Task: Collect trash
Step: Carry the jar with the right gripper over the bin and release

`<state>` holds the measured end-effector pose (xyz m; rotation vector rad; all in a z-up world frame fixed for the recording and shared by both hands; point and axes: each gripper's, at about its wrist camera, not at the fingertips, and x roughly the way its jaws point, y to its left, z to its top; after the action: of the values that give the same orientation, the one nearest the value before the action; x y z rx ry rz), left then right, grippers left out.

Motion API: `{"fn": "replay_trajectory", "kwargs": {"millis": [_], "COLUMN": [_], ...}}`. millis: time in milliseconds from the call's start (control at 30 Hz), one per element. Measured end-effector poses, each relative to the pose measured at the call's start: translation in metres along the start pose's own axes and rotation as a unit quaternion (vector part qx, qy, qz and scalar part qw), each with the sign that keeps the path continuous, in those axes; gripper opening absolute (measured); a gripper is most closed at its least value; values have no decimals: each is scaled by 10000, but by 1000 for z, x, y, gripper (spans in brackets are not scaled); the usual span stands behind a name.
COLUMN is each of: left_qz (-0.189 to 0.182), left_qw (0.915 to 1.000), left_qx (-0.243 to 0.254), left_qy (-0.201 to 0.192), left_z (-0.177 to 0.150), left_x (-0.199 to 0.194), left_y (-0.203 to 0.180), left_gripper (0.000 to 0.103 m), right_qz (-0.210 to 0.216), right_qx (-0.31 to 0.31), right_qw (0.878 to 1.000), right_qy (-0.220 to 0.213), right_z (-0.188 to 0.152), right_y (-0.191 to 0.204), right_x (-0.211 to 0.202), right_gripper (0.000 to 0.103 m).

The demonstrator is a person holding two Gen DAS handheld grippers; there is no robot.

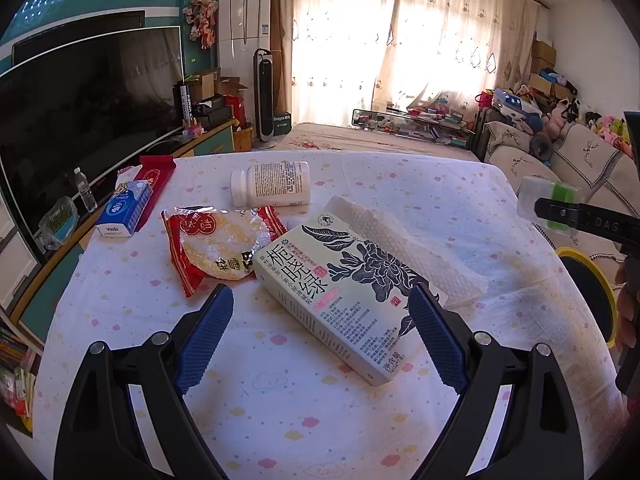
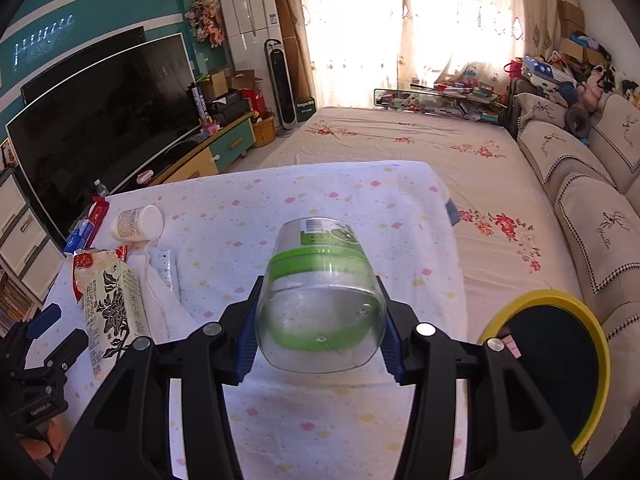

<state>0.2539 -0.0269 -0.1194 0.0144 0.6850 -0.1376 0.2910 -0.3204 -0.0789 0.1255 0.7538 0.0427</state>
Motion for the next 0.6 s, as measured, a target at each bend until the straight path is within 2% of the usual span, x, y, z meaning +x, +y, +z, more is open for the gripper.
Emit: {"fn": "replay_trajectory", "kwargs": {"millis": [133,367,600], "left_qz": [-8,0,18], "left_qw": [10000,10000,10000], "left_qx": [15,3,13], "left_qy": [-14,-36,-22], "left_z": [0,1,0], "left_x": [-2,-3,-2], "left_y": [-1,-2,-2], "left_gripper": [88,88,88], "right_qz": [-399,-999,-1433], "right_qx": [270,922,1115], "right_qw": [9987,9907,9834], "right_qy": [-139,-65,66], "right_z": [-10,-34,-52], "right_y": [-39,-120,-168], "right_x": [-16,-28,-19], "right_gripper": [48,48,48]}}
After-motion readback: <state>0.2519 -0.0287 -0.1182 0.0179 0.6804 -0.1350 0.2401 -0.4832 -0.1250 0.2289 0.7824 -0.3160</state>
